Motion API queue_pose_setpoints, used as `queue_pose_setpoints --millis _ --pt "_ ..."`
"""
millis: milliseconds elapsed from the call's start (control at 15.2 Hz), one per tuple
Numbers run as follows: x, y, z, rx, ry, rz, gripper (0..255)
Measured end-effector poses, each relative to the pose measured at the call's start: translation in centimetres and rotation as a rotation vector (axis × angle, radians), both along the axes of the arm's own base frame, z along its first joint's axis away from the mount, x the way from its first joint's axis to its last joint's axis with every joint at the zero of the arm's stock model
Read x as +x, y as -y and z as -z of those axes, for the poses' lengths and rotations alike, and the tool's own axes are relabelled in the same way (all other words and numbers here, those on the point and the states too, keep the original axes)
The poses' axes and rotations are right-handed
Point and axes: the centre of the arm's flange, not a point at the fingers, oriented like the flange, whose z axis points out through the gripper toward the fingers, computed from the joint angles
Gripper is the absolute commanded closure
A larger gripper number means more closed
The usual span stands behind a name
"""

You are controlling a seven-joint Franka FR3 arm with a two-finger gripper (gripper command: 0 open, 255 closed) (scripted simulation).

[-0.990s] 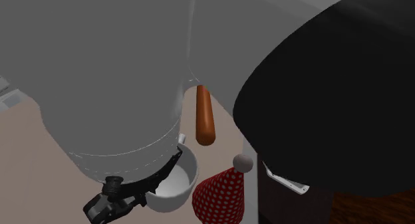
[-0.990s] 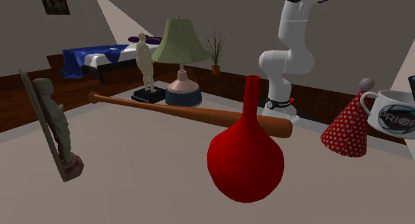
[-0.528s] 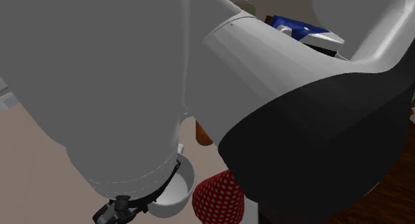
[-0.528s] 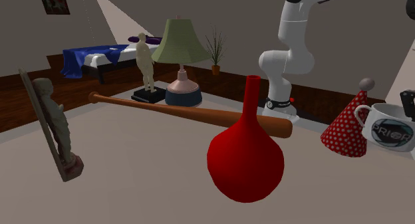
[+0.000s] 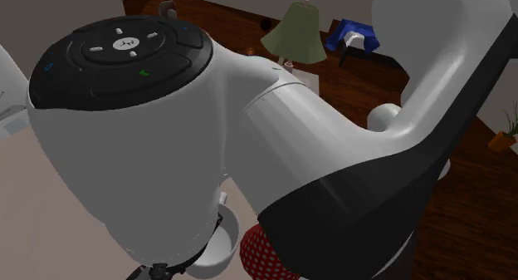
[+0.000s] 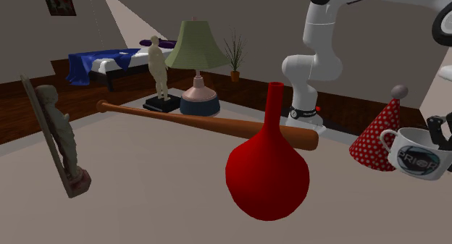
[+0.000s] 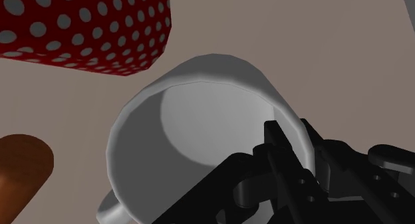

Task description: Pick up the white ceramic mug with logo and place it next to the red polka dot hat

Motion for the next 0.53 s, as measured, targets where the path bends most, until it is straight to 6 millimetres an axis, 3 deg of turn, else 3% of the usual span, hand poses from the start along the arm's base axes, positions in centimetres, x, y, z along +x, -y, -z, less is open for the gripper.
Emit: queue_pose_setpoints --millis 528 --pt "0.0 0.0 4.2 0.000 0.000 0.000 255"
